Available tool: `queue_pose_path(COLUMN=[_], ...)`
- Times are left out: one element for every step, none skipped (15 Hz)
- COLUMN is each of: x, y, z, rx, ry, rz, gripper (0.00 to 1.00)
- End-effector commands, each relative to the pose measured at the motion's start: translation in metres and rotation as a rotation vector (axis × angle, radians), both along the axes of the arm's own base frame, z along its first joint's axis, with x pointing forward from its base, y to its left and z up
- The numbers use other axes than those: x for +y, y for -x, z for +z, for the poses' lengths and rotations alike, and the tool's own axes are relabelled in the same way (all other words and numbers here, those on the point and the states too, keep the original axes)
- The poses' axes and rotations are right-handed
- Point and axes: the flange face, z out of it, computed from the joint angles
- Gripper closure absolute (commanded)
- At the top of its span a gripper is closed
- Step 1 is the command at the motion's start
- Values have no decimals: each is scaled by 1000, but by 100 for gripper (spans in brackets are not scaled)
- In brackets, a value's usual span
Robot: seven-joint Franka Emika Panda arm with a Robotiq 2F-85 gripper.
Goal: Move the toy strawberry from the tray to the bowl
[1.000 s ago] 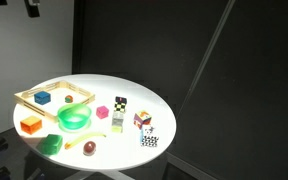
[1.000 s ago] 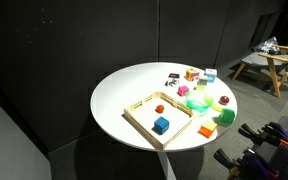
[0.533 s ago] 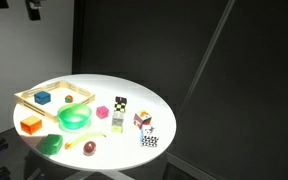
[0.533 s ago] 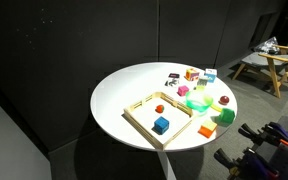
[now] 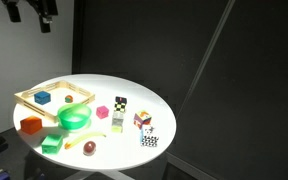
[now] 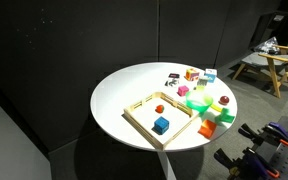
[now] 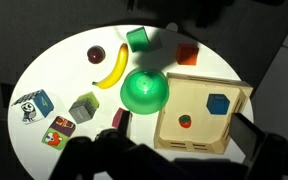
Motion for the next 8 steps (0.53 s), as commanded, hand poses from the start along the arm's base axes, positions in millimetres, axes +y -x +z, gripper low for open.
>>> queue_pose_path(x=[10,13,16,19,22,24,27,30], y=[-33,-40,-49,-57,-65,-73,-80,-88], z=[-8,-13,-18,-22,-27,-31,-35,-40], rx=[25,31,36,41,47,53,57,65], ry=[5,5,5,3,-2,-8,-12,-17], rz=[13,23,35,45,60,75,89,113], gripper=[0,0,0,0,0,0,0,0])
